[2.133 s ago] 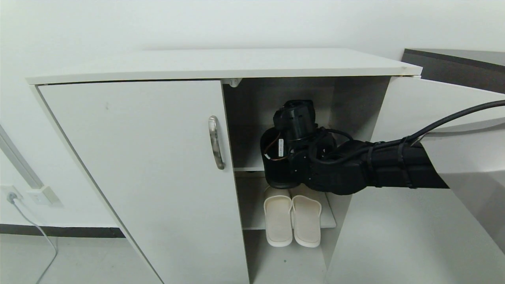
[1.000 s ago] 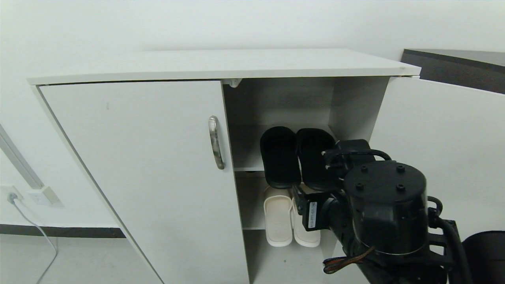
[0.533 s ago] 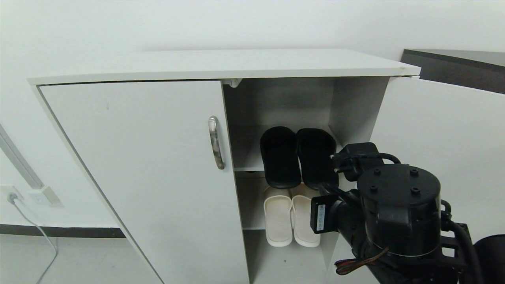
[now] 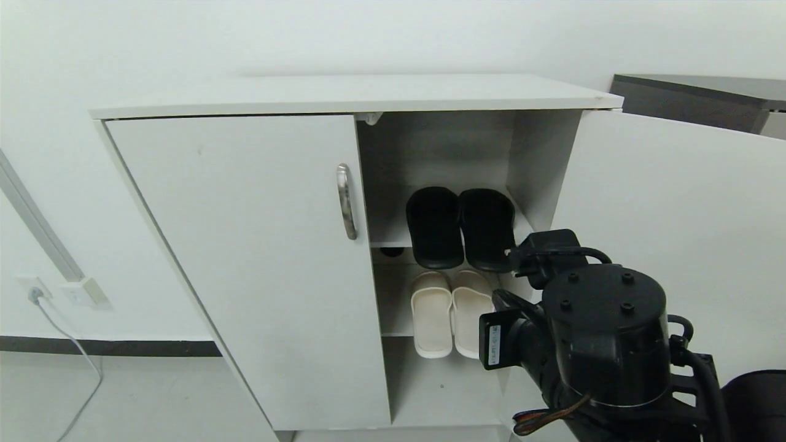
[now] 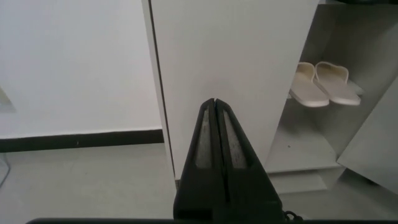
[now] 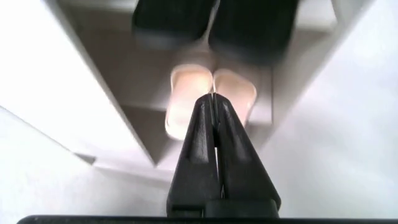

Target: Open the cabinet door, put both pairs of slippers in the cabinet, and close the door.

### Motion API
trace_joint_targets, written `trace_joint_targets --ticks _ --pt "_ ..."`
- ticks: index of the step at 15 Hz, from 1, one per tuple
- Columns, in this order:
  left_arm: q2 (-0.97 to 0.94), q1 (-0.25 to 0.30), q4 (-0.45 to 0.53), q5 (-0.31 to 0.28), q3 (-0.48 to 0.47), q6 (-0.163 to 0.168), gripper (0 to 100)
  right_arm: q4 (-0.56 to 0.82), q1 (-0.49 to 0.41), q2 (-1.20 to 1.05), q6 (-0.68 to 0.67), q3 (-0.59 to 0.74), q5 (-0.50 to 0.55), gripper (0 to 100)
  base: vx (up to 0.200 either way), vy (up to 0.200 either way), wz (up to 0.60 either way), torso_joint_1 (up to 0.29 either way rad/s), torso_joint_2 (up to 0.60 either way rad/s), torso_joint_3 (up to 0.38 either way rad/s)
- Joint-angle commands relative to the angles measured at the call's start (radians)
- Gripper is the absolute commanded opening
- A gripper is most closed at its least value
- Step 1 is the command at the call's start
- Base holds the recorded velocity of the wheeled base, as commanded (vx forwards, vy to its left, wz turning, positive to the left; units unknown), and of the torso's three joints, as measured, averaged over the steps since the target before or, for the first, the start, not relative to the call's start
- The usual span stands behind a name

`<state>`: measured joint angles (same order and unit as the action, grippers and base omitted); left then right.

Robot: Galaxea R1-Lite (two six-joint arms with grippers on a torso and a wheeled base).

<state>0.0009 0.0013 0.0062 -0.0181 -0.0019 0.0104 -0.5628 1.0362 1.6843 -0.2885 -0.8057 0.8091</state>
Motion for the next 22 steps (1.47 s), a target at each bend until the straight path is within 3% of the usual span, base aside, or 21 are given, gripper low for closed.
trace_joint_targets --ticks 1,16,22 --pt "0.001 0.0 0.0 0.0 -0.001 0.0 0 0.0 0.001 0.009 0.0 0.0 -0.001 0 -0.2 0.0 0.0 0.002 0.0 0.002" --pt "0.001 0.0 0.0 0.001 -0.001 -0.004 0 -0.003 -0.013 0.018 0.002 0.031 -0.005 0 -0.2 0.0 0.0 0.003 0.0 0.003" --pt "0.001 0.0 0.0 0.001 0.0 -0.004 0 -0.002 -0.013 0.02 0.012 0.042 -0.008 0 0.0 0.0 0.0 0.0 0.0 0.0"
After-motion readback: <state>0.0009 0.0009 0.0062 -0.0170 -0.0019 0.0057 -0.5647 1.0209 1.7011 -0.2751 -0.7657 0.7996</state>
